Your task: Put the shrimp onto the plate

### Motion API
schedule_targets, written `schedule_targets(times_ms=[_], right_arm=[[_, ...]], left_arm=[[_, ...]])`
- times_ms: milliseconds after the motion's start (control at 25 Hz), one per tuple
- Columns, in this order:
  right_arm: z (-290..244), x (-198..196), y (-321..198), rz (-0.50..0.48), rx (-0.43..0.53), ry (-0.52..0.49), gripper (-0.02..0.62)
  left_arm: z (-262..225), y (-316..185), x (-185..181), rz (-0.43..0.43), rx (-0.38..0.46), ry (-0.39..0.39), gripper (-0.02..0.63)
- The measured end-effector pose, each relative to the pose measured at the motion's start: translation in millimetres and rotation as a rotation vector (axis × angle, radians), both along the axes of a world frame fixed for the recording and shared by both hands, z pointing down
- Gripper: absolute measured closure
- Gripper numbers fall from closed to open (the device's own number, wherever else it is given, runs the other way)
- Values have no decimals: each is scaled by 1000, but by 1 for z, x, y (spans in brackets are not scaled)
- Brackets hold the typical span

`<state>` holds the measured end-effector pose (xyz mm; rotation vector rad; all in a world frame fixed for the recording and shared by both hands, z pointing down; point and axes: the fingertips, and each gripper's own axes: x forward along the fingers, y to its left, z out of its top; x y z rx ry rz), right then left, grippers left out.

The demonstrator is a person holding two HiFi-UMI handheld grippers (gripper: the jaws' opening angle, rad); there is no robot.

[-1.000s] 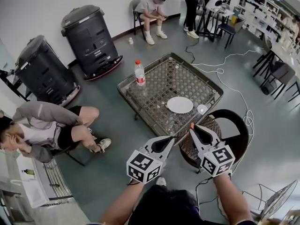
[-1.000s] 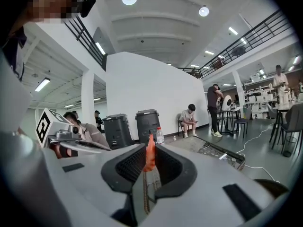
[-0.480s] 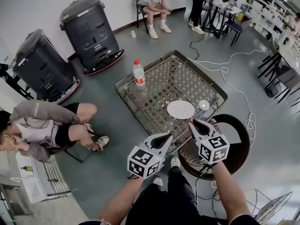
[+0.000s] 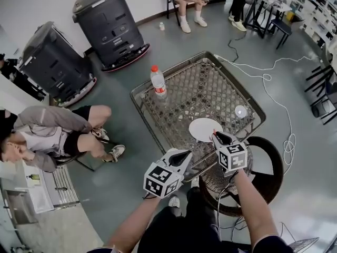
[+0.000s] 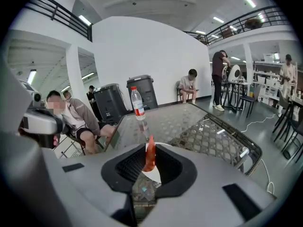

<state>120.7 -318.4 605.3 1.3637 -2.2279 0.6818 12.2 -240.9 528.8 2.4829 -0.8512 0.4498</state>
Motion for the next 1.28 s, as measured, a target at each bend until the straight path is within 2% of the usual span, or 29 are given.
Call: schedule_targets(times_ms=[280,560,840,1280], right_arm=[[60,5,-28,-33,-125,29,529],[103,-1,-43,-106,-211,156,529],[118,-8,-49,-147,-233,259,529],[128,-13,-47,-190,-265,285,529]], left_arm=[[31,-11,5,-28,-75,-55,597],[49,-14,3,-37,-120,-101,597],[53,-13,6,-39,-143,-110,597],[45,-16,13,-32,-133,-102,597]])
